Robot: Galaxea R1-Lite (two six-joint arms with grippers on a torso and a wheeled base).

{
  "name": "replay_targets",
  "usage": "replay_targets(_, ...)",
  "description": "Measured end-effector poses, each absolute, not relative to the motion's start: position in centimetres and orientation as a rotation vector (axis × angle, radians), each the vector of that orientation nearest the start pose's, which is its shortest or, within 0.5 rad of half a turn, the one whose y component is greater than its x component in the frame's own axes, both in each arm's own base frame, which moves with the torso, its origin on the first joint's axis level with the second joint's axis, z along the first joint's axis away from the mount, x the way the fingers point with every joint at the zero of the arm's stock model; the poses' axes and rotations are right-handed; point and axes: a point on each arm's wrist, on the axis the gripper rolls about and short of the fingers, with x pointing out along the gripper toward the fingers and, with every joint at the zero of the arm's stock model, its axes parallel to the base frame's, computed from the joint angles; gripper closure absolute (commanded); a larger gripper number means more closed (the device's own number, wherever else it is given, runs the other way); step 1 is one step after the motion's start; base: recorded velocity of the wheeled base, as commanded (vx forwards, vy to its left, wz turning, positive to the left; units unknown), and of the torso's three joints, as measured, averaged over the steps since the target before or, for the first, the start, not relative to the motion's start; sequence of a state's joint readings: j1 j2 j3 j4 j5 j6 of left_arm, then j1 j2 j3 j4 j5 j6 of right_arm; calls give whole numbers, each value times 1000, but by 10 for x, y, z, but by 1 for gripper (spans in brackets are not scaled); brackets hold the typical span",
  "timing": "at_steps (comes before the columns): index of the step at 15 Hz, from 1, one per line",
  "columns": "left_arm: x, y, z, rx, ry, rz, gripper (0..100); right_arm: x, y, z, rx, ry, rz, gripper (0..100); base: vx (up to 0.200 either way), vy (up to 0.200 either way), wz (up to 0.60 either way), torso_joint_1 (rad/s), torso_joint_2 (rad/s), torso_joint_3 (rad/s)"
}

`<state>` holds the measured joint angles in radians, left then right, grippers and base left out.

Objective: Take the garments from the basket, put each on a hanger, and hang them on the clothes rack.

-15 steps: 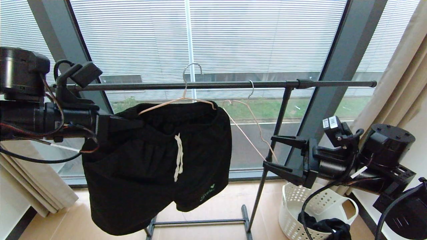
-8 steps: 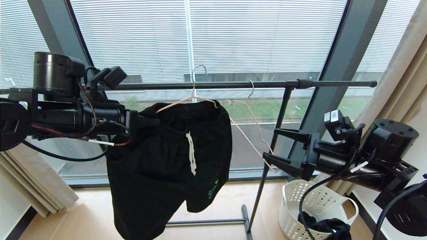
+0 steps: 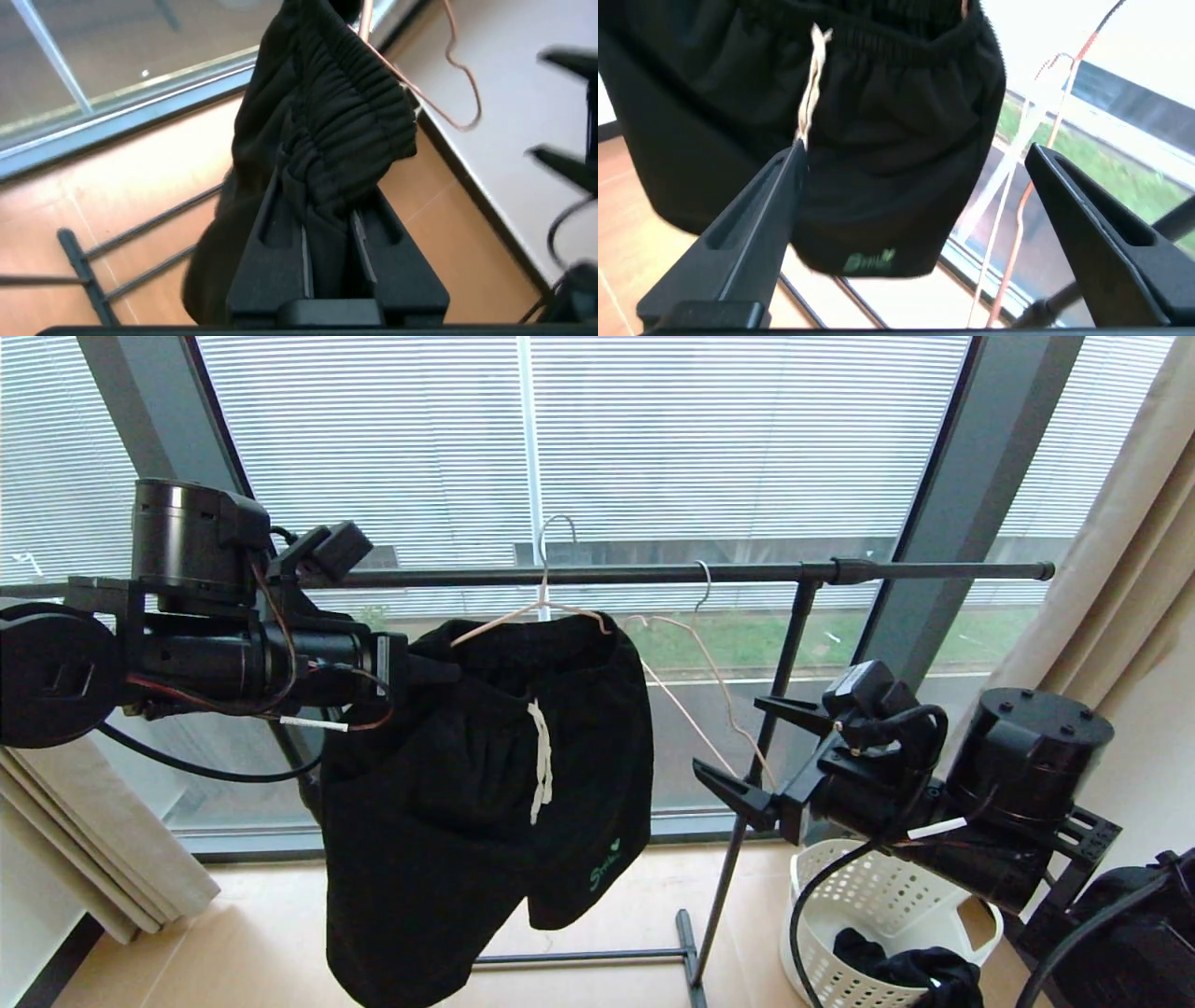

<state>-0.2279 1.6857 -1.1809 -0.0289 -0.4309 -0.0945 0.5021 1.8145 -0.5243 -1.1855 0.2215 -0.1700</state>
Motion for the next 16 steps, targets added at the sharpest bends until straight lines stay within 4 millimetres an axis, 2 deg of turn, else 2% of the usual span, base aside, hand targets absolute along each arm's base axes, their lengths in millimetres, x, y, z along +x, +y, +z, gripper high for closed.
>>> replay_targets(3, 307, -84, 235, -163, 517, -546, 100, 252, 153, 139, -182, 56, 732, 0, 0, 0, 0, 0, 0, 0)
replay_targets(6, 310, -89, 233, -169, 525, -543, 100, 250, 153, 142, -183, 47, 732, 0, 0, 0, 0, 0, 0, 0)
replay_targets(16, 325, -97, 221, -192, 536, -510, 100, 248, 152, 138, -213, 52, 734, 0, 0, 0, 0, 0, 0, 0)
